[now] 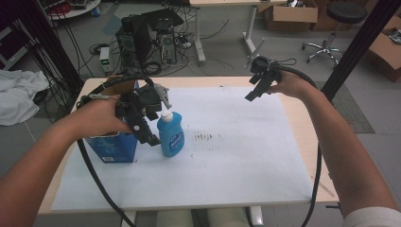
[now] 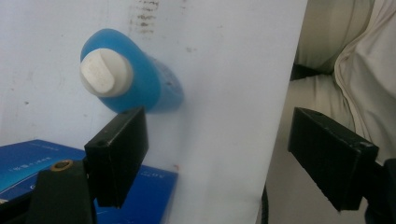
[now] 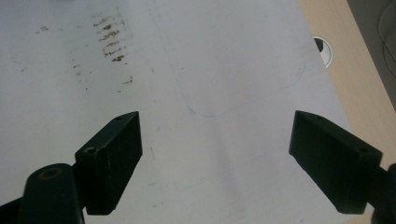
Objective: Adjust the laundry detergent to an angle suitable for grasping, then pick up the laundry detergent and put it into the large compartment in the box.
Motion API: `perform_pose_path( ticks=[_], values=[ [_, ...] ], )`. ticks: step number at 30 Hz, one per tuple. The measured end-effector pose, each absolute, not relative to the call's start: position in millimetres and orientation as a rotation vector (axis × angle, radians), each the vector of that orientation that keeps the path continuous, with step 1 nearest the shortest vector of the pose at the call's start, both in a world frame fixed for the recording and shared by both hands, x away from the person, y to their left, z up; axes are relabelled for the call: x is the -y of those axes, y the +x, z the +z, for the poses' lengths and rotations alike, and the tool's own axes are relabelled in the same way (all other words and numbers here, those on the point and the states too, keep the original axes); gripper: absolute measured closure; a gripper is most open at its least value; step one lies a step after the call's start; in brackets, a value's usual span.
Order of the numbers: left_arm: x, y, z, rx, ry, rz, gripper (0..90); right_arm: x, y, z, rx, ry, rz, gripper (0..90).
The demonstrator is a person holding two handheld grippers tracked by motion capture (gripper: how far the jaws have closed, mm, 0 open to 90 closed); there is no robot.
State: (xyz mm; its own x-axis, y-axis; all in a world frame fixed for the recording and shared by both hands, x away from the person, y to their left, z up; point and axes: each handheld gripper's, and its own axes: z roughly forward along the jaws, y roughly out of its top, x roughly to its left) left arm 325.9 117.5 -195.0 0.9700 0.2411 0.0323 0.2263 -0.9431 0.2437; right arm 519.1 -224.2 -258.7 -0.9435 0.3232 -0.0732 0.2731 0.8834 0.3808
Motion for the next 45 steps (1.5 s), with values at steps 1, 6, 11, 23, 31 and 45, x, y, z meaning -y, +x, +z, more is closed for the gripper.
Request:
perform_pose_path(
  ticks=[1,6,11,23,31,45],
  values=[
    [-117.6,325.7,-195.2,-0.349,2.876,0.094,20.9,224.6,518.9,-258.5,-2.915,0.468,0.563,17.0],
    [-120.3,325.2,-195.7,-0.361,2.870,0.094,20.9,224.0,519.2,-259.6,-2.917,0.464,0.555,17.0],
    [-121.2,325.8,-195.9,-0.370,2.873,0.101,20.8,221.1,519.0,-260.3,-2.918,0.457,0.557,16.9],
    [-124.8,331.3,-192.1,-0.371,2.863,0.112,20.8,218.9,520.0,-261.4,-2.920,0.455,0.563,16.6],
    [-124.6,331.1,-194.1,-0.376,2.879,0.108,20.8,217.8,519.9,-260.2,-2.913,0.455,0.573,16.6],
    [-120.3,327.3,-190.7,-0.414,2.879,0.130,20.5,220.5,518.7,-258.6,-2.911,0.451,0.575,16.6]
  ],
)
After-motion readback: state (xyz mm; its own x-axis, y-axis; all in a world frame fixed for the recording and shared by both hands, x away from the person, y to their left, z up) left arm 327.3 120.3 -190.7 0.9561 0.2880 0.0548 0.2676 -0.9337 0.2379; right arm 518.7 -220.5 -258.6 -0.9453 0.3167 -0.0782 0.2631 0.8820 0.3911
